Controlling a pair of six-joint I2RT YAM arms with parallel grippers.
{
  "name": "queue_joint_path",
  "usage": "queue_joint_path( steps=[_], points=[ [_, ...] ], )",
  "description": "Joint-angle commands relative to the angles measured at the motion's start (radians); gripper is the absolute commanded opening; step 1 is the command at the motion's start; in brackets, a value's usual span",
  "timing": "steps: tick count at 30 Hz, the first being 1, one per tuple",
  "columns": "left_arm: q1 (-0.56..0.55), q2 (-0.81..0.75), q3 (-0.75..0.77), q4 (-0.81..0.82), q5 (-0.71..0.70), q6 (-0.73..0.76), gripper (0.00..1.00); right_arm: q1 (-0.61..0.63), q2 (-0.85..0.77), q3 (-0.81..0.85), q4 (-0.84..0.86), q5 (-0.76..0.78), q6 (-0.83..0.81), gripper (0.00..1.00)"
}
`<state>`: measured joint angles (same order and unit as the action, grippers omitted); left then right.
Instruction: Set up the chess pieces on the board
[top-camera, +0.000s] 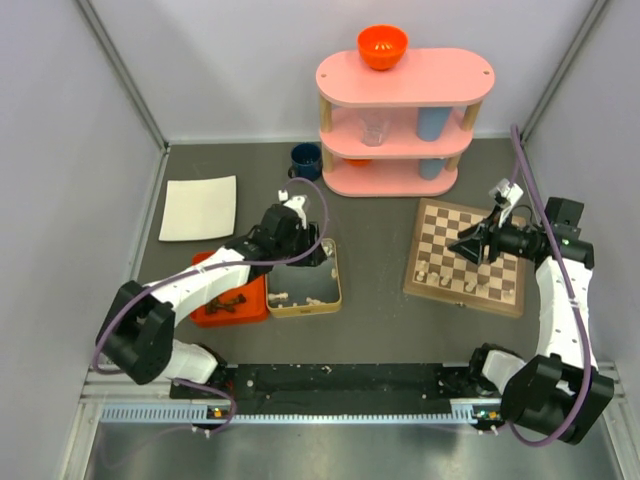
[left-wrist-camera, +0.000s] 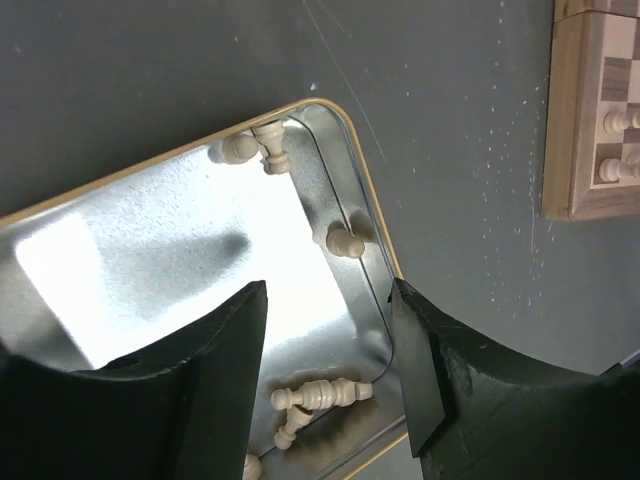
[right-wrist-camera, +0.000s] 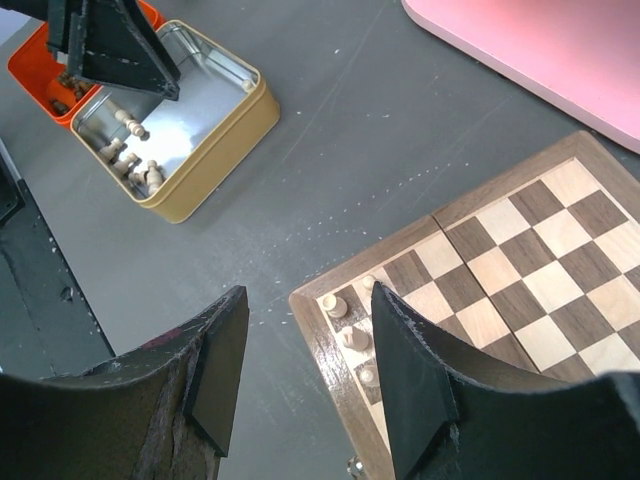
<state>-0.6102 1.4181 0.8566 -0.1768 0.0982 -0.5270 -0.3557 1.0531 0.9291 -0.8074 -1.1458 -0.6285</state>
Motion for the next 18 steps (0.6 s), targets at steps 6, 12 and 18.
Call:
queue_joint_path(
  steps=[6, 12, 18],
  points=[
    [0.010, -0.235, -0.013, 0.019, -0.067, 0.225, 0.68, -0.008, -0.019, 0.146, -0.171, 0.121, -0.071, 0.53],
    [0.084, -0.375, -0.125, 0.134, 0.075, 0.255, 0.94, -0.009, 0.042, 0.298, -0.300, 0.245, -0.161, 0.52],
    [0.096, -0.343, -0.191, 0.289, 0.340, 0.437, 0.93, -0.006, 0.053, 0.274, -0.355, 0.158, -0.338, 0.55]
  ],
)
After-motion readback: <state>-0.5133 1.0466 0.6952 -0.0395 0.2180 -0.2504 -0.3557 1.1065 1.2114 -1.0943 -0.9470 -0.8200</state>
